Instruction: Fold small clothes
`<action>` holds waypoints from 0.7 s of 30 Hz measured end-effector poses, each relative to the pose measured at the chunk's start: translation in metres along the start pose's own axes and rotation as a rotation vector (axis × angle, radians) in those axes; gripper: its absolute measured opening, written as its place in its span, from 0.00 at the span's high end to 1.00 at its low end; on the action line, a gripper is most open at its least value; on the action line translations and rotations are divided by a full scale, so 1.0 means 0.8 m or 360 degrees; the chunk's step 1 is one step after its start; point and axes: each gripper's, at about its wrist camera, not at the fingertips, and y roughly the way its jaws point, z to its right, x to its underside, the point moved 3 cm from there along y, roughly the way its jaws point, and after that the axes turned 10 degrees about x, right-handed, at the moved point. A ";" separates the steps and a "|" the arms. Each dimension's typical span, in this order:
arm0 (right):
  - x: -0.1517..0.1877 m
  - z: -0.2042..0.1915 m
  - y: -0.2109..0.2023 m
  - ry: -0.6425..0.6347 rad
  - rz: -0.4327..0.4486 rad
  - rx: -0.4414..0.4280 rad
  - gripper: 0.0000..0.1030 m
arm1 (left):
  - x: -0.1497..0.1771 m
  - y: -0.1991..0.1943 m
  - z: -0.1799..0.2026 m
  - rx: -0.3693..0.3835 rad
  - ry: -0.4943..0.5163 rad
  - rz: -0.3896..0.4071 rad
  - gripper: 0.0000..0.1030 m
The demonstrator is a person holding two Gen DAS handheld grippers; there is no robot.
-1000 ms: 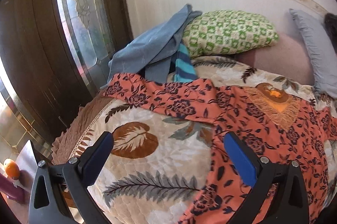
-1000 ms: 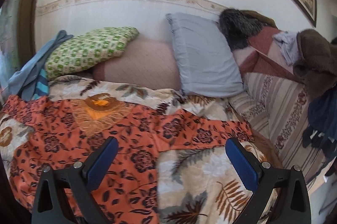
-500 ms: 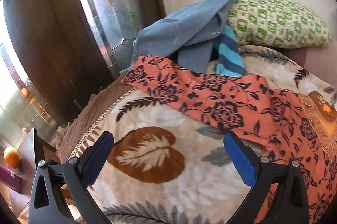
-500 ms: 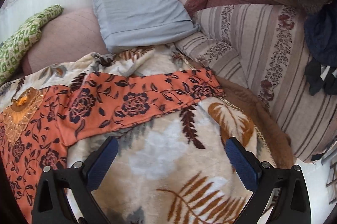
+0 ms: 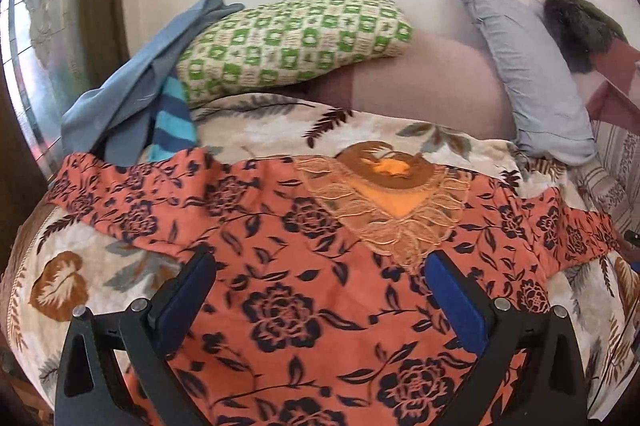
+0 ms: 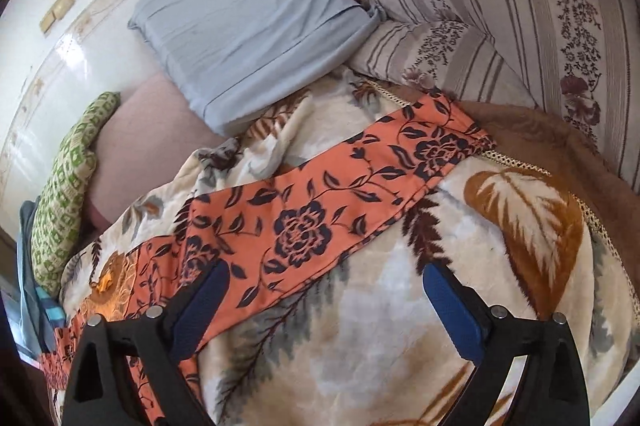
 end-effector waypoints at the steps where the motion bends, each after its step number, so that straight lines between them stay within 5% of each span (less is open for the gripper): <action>1: -0.008 0.010 0.006 0.0026 0.0004 -0.0015 0.04 | -0.002 0.011 0.011 0.0032 0.0001 -0.0008 0.00; 5: -0.032 0.044 0.046 0.0193 -0.0057 -0.0099 0.07 | -0.003 0.057 0.040 0.0103 -0.0017 -0.0045 0.00; 13: -0.040 0.090 0.142 0.0613 -0.0270 -0.0187 0.29 | 0.016 0.110 0.048 0.0103 0.0071 -0.0138 0.00; 16: -0.048 0.102 0.152 0.0730 -0.0194 -0.0238 0.35 | 0.018 0.119 0.036 0.0070 0.0067 -0.0140 0.00; 21: -0.062 0.118 0.180 0.0878 -0.0224 -0.0222 0.76 | 0.050 0.162 0.019 -0.0144 0.0186 -0.0325 0.00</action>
